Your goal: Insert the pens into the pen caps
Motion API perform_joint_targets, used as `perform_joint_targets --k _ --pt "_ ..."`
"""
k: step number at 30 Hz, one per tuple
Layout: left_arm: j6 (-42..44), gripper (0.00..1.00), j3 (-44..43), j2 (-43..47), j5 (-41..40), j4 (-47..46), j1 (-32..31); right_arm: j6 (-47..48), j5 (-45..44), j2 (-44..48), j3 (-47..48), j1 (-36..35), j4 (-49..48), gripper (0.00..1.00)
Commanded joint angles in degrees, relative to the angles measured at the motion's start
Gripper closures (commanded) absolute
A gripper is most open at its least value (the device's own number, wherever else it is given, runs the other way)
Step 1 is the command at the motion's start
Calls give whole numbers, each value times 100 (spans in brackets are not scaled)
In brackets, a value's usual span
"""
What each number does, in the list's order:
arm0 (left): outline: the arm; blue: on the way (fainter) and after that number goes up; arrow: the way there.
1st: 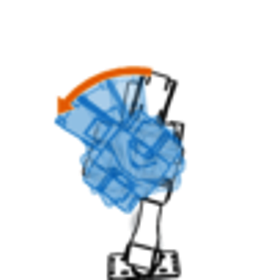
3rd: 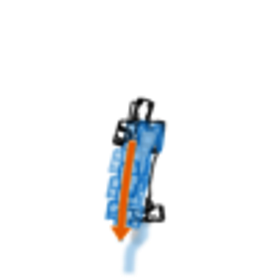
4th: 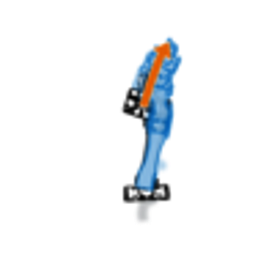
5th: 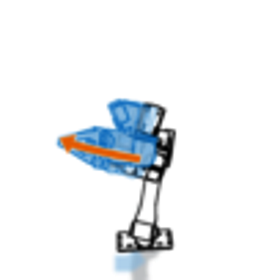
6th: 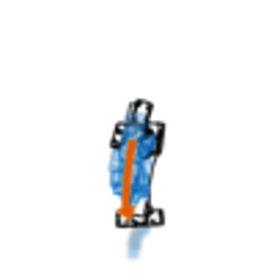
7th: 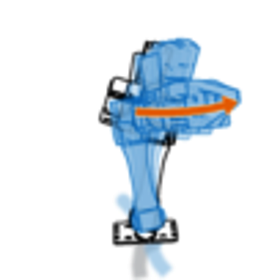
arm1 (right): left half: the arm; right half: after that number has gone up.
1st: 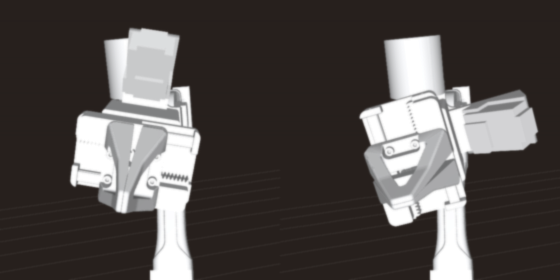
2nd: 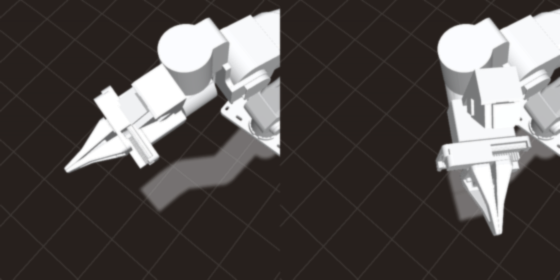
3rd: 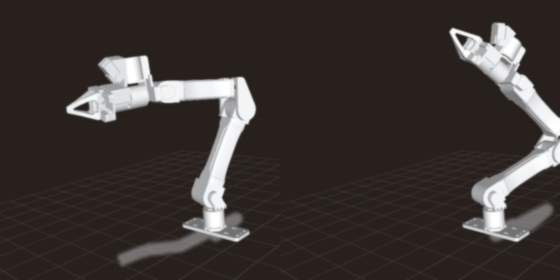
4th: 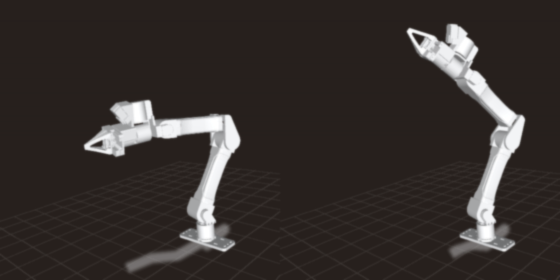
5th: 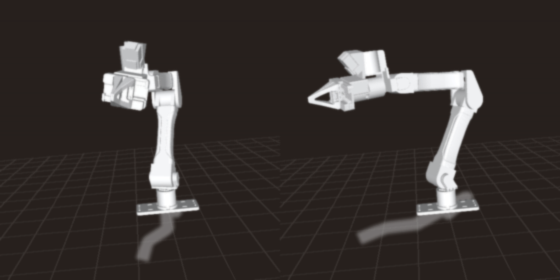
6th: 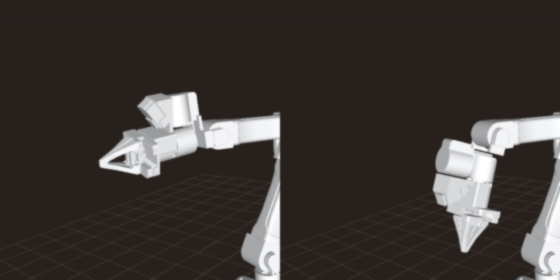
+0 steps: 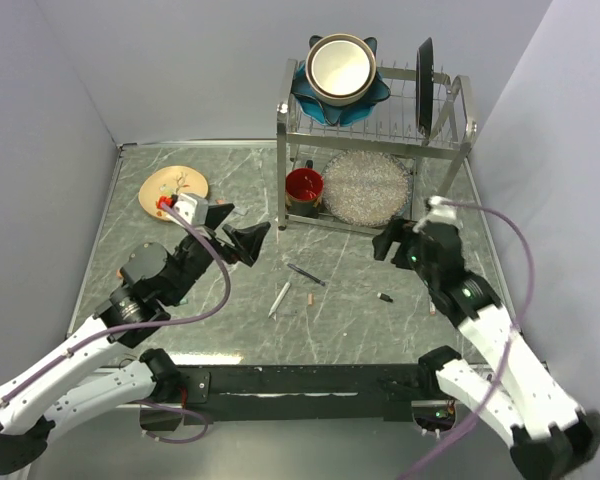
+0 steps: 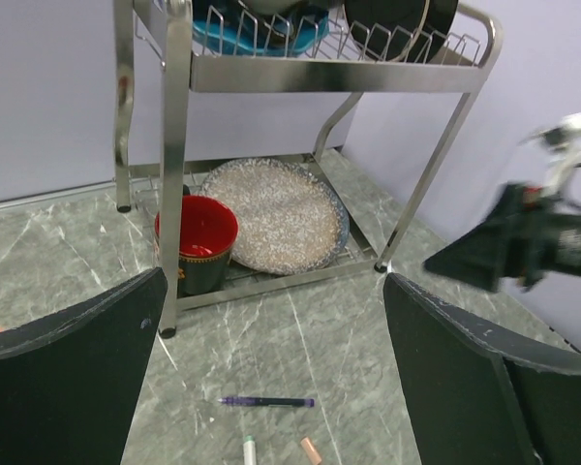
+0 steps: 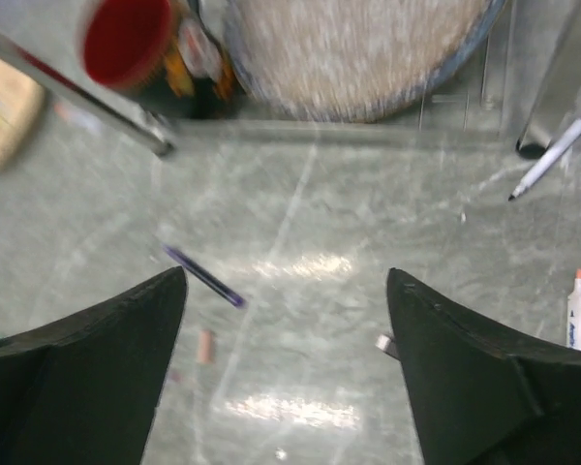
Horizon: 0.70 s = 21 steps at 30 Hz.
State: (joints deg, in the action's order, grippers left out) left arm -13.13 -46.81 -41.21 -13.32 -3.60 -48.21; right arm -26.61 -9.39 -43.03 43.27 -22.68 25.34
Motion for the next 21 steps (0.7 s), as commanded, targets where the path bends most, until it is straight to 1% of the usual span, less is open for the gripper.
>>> perform_joint_targets --k 1,3,5,6,8,9,10,12,13,15,16,17,19,21 --pt "91 1 84 219 -179 -247 -22 805 499 -1011 402 -166 15 18" --pt "91 0 119 280 -197 -273 -22 894 535 -1347 437 -368 41 24" --pt "91 1 119 298 -215 -282 -31 965 307 -1839 489 -527 50 28" --pt "91 1 110 307 -215 -273 -31 1026 289 -1998 525 -701 -46 35" --pt "73 1 110 315 -250 -264 -22 1254 534 -2463 630 -895 -204 40" --pt "73 1 110 342 -267 -264 -22 1359 595 -2622 683 -1036 -388 44" --pt "73 1 119 377 -302 -273 -22 1552 613 -2971 735 -1307 -485 46" --pt "56 1 163 490 -451 -299 -22 1702 622 -3377 998 -1537 -644 50" --pt "56 1 180 552 -522 -334 -22 1816 631 -3832 1139 -1747 -601 51" --pt "47 1 294 736 -749 -431 -22 1861 456 -4291 1631 -1889 -417 53" --pt "56 1 338 798 -803 -475 -22 1922 403 -4719 1789 -1977 -329 54" --pt "64 1 374 860 -856 -519 -22 1949 342 -4907 2069 -2108 -267 54" --pt "56 1 435 992 -1031 -572 -31 2045 184 -5389 2326 -2223 -92 54" --pt "47 1 479 1115 -1137 -607 -22 2090 43 -5628 2607 -2364 -12 55"
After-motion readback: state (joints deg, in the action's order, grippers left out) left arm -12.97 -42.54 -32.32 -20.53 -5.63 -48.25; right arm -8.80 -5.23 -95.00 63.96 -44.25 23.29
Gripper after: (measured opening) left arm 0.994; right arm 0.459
